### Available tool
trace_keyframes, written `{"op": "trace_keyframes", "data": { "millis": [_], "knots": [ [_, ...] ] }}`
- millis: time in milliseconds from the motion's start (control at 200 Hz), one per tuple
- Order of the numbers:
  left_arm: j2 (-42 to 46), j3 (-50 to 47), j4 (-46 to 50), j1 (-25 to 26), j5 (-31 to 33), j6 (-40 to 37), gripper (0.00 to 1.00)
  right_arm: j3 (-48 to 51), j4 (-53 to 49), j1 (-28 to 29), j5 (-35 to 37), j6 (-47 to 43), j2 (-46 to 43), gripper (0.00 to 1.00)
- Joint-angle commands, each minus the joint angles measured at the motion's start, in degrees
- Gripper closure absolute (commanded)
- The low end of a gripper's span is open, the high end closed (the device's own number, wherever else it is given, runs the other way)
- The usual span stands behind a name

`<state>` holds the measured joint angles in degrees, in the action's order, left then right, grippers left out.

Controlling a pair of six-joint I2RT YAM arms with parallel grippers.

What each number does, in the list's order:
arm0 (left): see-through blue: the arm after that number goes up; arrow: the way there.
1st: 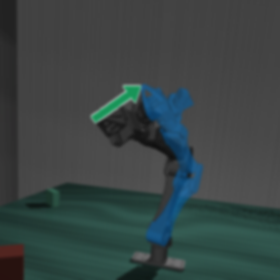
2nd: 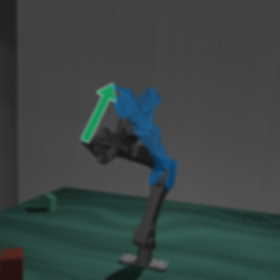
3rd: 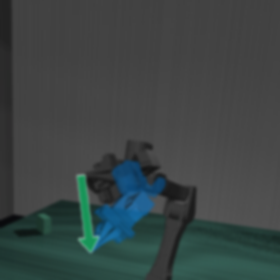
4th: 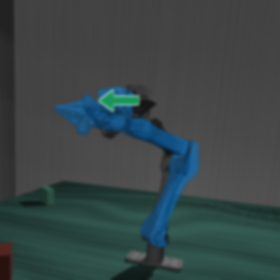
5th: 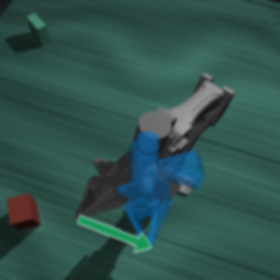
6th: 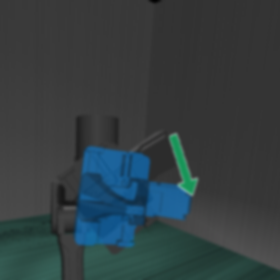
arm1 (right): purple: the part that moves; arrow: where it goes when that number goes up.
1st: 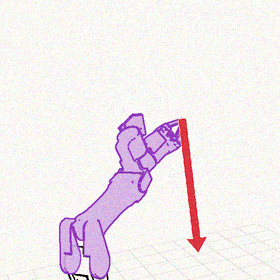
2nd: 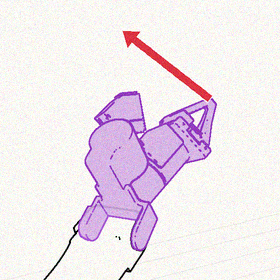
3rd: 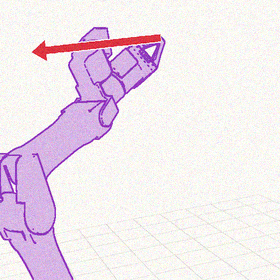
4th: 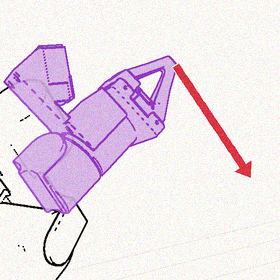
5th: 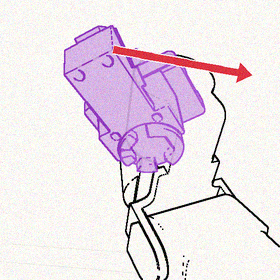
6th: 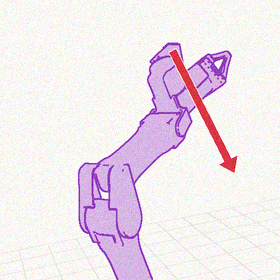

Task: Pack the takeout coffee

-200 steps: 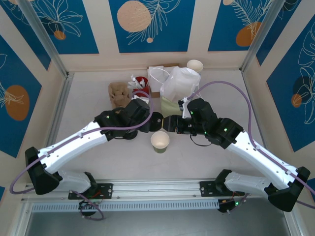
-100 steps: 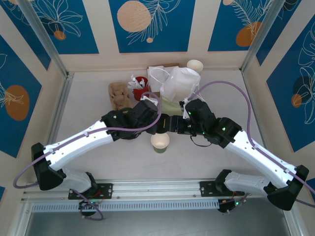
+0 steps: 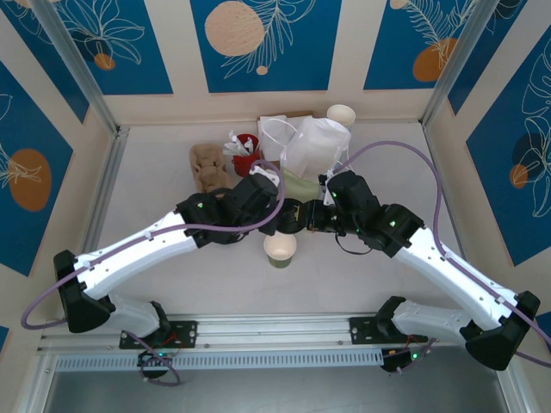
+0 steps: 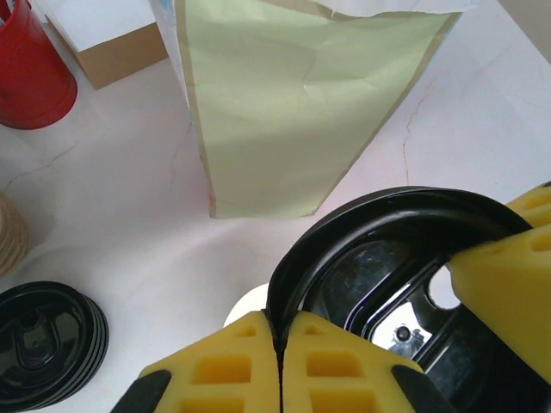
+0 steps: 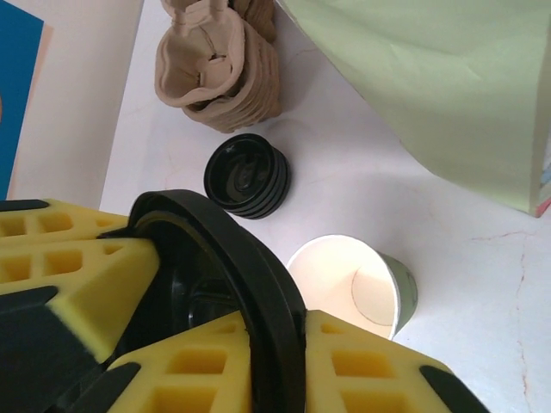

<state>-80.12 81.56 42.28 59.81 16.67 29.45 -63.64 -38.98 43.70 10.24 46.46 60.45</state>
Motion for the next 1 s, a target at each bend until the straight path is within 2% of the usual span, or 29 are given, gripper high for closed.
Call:
{"op": "trace_keyframes", "data": {
  "millis": [0,75,195,350,500,675,800,890,995],
  "knots": [
    [0.8,1.0,-1.5,0.7,-2.0,-2.0,0.86,0.8,0.3,-1.2,-2.7,-0.1,-1.0,0.88],
    [1.9,0.1,-3.5,0.7,-3.2,-2.9,0.79,1.3,-0.4,-2.2,-3.6,0.1,-1.4,0.92],
    [4.0,-0.2,-5.5,0.7,-5.6,-4.7,0.76,2.1,-1.6,-4.4,-6.1,-0.8,-2.2,0.97],
    [8.0,-2.7,-9.3,0.7,-8.1,-10.0,0.61,1.7,-6.4,-8.0,-10.2,-2.4,-3.0,1.00],
    [12.6,-7.2,-14.6,0.7,-12.2,-20.6,0.43,1.0,-12.2,-12.7,-15.1,-4.8,-3.9,1.00],
    [18.4,-16.1,-25.0,0.7,-15.0,-34.7,0.29,0.7,-18.3,-19.4,-25.0,-8.2,-3.3,1.00],
    [19.2,-19.9,-30.1,0.7,-18.8,-43.2,0.26,0.8,-21.8,-22.6,-30.0,-11.2,-2.4,1.00],
    [19.6,-24.7,-35.9,0.7,-23.8,-50.8,0.25,0.5,-24.4,-24.0,-31.2,-12.9,-1.2,1.00],
    [19.1,-28.4,-40.4,0.8,-27.6,-56.0,0.24,0.7,-26.0,-24.9,-32.8,-13.8,-0.1,1.00]
  ]
}}
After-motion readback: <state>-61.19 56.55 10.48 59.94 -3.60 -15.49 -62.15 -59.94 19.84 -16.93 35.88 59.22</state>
